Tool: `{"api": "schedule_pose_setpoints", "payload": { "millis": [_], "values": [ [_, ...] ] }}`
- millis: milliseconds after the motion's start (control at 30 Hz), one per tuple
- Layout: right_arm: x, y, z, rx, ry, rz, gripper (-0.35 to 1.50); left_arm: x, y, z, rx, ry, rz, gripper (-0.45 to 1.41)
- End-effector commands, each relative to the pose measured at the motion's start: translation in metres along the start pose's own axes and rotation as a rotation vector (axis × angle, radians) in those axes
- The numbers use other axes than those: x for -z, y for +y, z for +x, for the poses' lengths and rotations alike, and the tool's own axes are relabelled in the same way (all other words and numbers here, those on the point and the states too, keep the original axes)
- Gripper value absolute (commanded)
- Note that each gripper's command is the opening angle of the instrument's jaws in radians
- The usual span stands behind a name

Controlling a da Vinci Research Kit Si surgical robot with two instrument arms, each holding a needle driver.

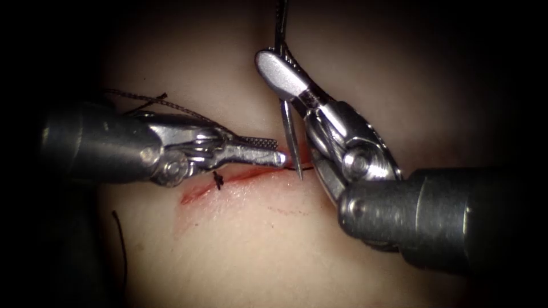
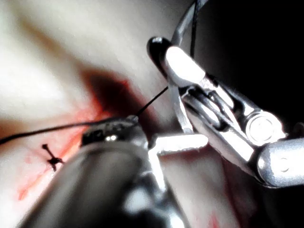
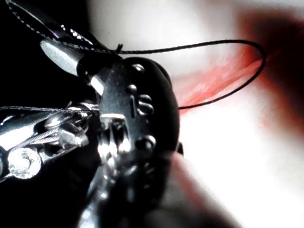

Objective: Wound Closure

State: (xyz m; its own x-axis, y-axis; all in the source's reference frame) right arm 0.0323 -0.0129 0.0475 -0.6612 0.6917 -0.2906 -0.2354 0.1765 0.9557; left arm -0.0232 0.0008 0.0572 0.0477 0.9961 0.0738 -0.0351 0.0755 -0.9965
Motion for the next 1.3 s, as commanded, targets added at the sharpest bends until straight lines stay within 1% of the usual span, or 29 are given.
{"api": "schedule_pose_setpoints", "payload": {
  "millis": [33,100,167,267,300,333,400,533,600,633,733,767,833,867,900,933,967,1000,1067,1133,1167,1200,1233,1300],
  "values": [
    [-0.0007,0.0,-0.0005,0.021,-0.003,0.01,-0.35,-0.0005,-0.0004,0.0001,0.02,0.015,-0.001,0.98],
    [-0.0006,0.0,-0.0006,0.045,-0.01,0.017,-0.35,-0.0005,-0.0002,0.0002,0.045,0.026,-0.001,0.93],
    [-0.0006,-0.0001,-0.0007,0.069,-0.012,0.02,-0.35,-0.0005,-0.0001,0.0004,0.047,0.038,0.003,0.81],
    [-0.0007,-0.0003,-0.001,0.075,-0.014,0.022,-0.35,-0.0007,-0.0003,0.0006,0.053,0.054,0.009,0.71],
    [-0.0007,-0.0004,-0.0011,0.082,-0.017,0.025,-0.35,-0.0008,-0.0003,0.0007,0.052,0.055,0.009,0.64],
    [-0.0007,-0.0005,-0.0013,0.088,-0.017,0.026,-0.35,-0.0009,-0.0005,0.0007,0.057,0.06,0.011,0.42],
    [-0.0008,-0.0006,-0.0015,0.088,-0.018,0.027,-0.35,-0.0011,-0.0005,0.0008,0.068,0.063,0.009,0.36],
    [-0.0008,-0.0006,-0.0015,0.1,-0.02,0.029,-0.35,-0.0013,-0.0006,0.0006,0.067,0.066,0.011,0.26],
    [-0.0008,-0.0005,-0.0014,0.112,-0.019,0.029,-0.35,-0.0012,-0.0007,0.0004,0.065,0.067,0.014,0.31],
    [-0.0007,-0.0005,-0.0013,0.117,-0.019,0.029,-0.35,-0.001,-0.0008,0.0003,0.064,0.049,0.021,0.42],
    [-0.0005,-0.0004,-0.0011,0.122,-0.02,0.03,-0.35,0.0004,-0.0012,-0.0006,0.06,-0.056,0.083,0.54],
    [-0.0004,-0.0003,-0.001,0.128,-0.02,0.03,-0.35,0.0014,-0.0014,-0.0011,0.059,-0.111,0.139,0.56],
    [-0.0003,-0.0003,-0.0008,0.127,-0.021,0.03,-0.35,0.0031,-0.0015,-0.002,0.06,-0.23,0.24,0.68],
    [-0.0003,-0.0003,-0.0007,0.126,-0.021,0.031,-0.35,0.0046,-0.0014,-0.0028,0.059,-0.321,0.309,0.61],
    [-0.0003,-0.0003,-0.0007,0.126,-0.022,0.031,-0.35,0.0058,-0.0012,-0.0033,0.056,-0.375,0.356,0.49],
    [-0.0002,-0.0003,-0.0007,0.126,-0.022,0.031,-0.35,0.0069,-0.001,-0.0039,0.05,-0.423,0.405,0.46],
    [-0.0002,-0.0003,-0.0007,0.126,-0.022,0.031,-0.35,0.0082,-0.0006,-0.0047,0.045,-0.501,0.458,0.47],
    [-0.0002,-0.0003,-0.0007,0.126,-0.024,0.033,-0.35,0.0091,-0.0003,-0.0053,0.044,-0.556,0.483,0.46],
    [-0.0003,-0.0003,-0.0007,0.126,-0.026,0.035,-0.35,0.0107,0.0006,-0.0068,0.1,-0.647,0.53,0.42],
    [-0.0003,-0.0003,-0.0007,0.126,-0.026,0.035,-0.35,0.0118,0.0014,-0.0085,0.172,-0.721,0.537,0.41],
    [-0.0003,-0.0003,-0.0007,0.126,-0.028,0.037,-0.35,0.0122,0.0021,-0.0097,0.21,-0.762,0.537,0.36],
    [-0.0003,-0.0003,-0.0007,0.126,-0.028,0.037,-0.35,0.0123,0.0027,-0.0104,0.228,-0.784,0.514,0.29],
    [-0.0003,-0.0003,-0.0007,0.126,-0.028,0.037,-0.35,0.011,0.0041,-0.0107,0.248,-0.796,0.428,0.27],
    [-0.0003,-0.0002,-0.0007,0.126,-0.028,0.037,-0.35,0.0084,0.0055,-0.0089,0.258,-0.699,0.267,0.24]
  ]
}}
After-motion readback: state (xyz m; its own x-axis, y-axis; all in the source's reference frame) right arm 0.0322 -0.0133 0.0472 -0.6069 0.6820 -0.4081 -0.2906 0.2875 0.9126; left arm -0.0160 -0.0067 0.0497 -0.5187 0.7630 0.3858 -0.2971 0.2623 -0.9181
